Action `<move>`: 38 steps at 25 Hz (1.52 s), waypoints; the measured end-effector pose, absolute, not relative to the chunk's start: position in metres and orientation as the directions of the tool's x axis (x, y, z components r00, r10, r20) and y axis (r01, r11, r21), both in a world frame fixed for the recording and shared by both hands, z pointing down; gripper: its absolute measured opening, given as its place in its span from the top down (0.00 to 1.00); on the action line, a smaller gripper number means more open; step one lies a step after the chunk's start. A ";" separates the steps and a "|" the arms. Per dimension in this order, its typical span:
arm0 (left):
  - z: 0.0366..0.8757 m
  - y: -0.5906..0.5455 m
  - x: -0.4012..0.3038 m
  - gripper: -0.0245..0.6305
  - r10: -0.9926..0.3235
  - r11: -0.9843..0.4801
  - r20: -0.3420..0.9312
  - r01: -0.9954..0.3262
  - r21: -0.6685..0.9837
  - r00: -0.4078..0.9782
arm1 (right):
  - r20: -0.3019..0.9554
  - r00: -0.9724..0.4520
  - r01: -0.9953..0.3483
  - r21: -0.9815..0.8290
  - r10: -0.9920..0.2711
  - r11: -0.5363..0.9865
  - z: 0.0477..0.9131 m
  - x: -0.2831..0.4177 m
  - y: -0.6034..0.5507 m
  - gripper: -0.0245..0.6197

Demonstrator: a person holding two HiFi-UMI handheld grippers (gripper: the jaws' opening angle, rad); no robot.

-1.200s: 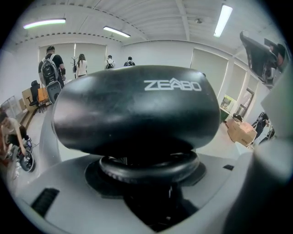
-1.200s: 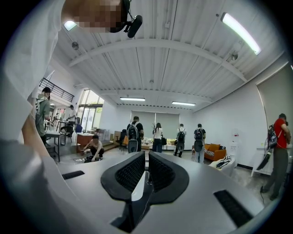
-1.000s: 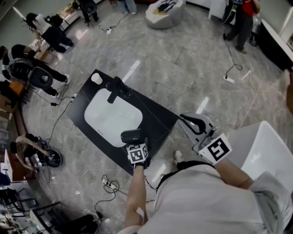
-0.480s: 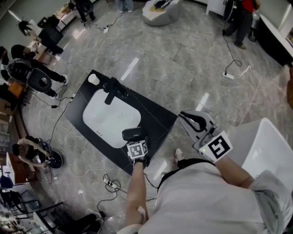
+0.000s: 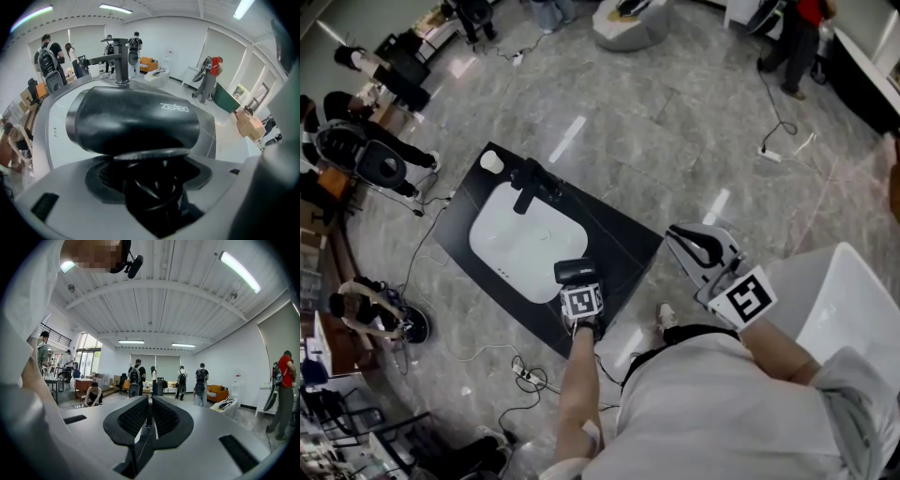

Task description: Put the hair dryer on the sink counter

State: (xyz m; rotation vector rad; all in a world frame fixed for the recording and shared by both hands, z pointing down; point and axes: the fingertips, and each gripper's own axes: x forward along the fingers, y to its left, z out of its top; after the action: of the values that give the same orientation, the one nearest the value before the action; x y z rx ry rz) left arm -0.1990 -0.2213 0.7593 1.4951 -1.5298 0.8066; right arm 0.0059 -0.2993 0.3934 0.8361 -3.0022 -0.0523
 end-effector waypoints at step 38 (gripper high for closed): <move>0.753 -0.216 -0.197 0.43 -0.439 0.070 0.899 -0.996 0.048 0.013 | 0.005 -0.876 -0.482 0.003 -0.482 0.876 0.397 -0.004 -0.305 0.89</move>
State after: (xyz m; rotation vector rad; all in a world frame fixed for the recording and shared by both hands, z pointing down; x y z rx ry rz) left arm -0.1966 -0.2159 0.7528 1.4837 -1.5444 0.8762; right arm -0.0039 -0.3048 0.3966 0.7809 -3.0368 -0.0031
